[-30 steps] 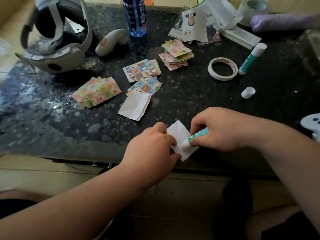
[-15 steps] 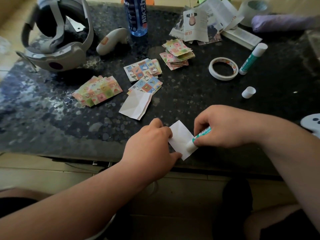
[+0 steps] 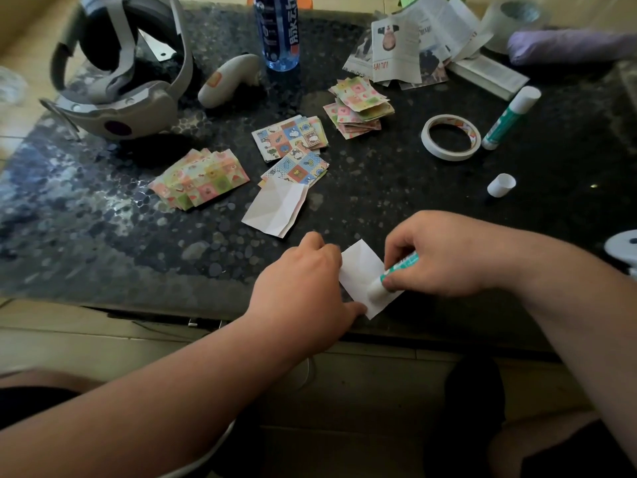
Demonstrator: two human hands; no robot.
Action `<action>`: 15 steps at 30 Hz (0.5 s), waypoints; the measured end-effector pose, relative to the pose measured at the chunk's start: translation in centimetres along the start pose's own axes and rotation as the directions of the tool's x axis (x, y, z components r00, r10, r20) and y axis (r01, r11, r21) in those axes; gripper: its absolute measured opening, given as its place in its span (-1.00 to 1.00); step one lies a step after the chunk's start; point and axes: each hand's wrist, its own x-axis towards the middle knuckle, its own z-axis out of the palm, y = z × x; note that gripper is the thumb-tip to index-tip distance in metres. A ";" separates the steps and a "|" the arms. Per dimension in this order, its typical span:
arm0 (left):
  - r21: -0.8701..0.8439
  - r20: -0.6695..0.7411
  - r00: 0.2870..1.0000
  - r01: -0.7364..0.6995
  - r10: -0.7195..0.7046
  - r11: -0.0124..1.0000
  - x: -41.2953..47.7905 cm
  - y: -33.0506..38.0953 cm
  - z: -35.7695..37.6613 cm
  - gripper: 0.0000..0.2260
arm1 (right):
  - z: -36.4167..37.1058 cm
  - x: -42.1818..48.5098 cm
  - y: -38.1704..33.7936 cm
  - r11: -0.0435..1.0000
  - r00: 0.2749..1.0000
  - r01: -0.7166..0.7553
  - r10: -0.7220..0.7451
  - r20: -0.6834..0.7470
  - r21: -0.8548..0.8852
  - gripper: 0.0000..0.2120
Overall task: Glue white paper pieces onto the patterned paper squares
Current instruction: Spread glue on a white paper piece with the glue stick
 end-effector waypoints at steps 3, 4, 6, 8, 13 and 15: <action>-0.003 -0.005 1.000 -0.003 0.003 1.000 0.0 -0.1 0.1 -0.52 | 0.5 0.8 -0.2 0.999 0.989 -0.011 0.017 -0.144 0.039 -0.86; -0.006 -0.002 1.000 -0.001 0.001 1.000 0.0 -0.1 0.1 -0.52 | 0.5 0.9 -0.3 0.999 0.984 -0.005 0.014 -0.178 0.048 -0.86; -0.010 0.005 1.000 0.001 -0.001 1.000 0.0 -0.1 0.0 -0.52 | 0.4 0.9 -0.3 0.998 0.983 0.016 -0.004 -0.186 0.063 -0.87; -0.010 0.009 1.000 0.002 -0.002 1.000 0.0 -0.1 0.0 -0.51 | 0.2 0.8 -0.2 0.998 0.991 0.034 -0.026 -0.134 0.054 -0.87; -0.015 0.014 1.000 0.007 -0.007 1.000 0.3 -0.1 0.1 -0.51 | 0.8 1.5 -0.4 0.999 0.986 -0.009 0.016 -0.168 0.046 -0.86; -0.021 0.017 1.000 0.011 -0.011 1.000 0.3 -0.1 0.1 -0.52 | 1.1 2.0 -0.6 0.999 0.973 -0.009 0.020 -0.230 0.049 -0.87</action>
